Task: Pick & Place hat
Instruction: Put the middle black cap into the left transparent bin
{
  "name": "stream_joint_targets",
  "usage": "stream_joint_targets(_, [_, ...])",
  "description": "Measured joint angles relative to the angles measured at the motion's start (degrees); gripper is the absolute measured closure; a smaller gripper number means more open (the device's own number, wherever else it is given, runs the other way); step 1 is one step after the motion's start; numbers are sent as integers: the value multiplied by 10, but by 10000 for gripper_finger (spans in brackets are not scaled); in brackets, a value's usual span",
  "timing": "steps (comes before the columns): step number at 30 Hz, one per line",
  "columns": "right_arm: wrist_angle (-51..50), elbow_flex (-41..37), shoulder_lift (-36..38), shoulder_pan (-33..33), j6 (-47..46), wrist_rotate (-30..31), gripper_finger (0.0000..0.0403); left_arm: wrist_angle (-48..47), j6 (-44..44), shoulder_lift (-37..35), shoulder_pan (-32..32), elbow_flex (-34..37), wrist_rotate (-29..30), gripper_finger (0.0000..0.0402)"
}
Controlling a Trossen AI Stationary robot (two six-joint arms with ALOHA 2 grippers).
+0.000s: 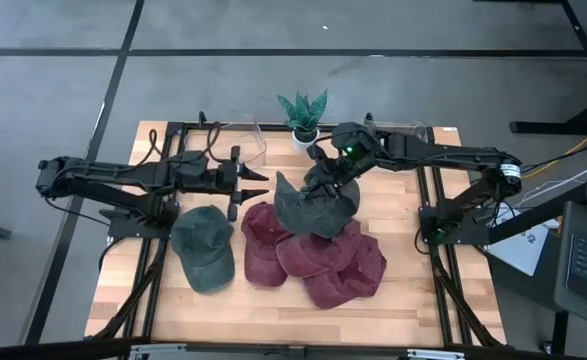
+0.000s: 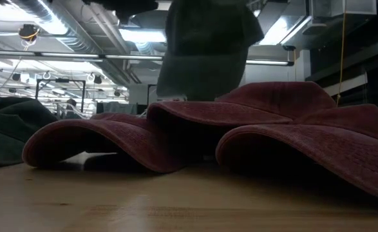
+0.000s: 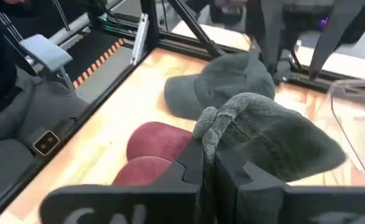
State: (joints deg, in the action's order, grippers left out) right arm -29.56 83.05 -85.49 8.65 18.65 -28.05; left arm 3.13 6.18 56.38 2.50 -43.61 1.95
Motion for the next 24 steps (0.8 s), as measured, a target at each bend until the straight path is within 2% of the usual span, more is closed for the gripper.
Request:
stream_joint_targets(4, [2,0,-24,2,-4,1,390,-42,33,35,0,-52,0,232])
stream_joint_targets(12, [20,0,-42,2,-5,0,390,-134,36,105,0,-133,-4,186])
stream_joint_targets(19, [41,0,-43,2,-6,0,390,-187,61,159,0,-189,-6,179])
stream_joint_targets(24, [42,0,-43,2,-6,0,390,-204,61,173,0,-204,-22,180])
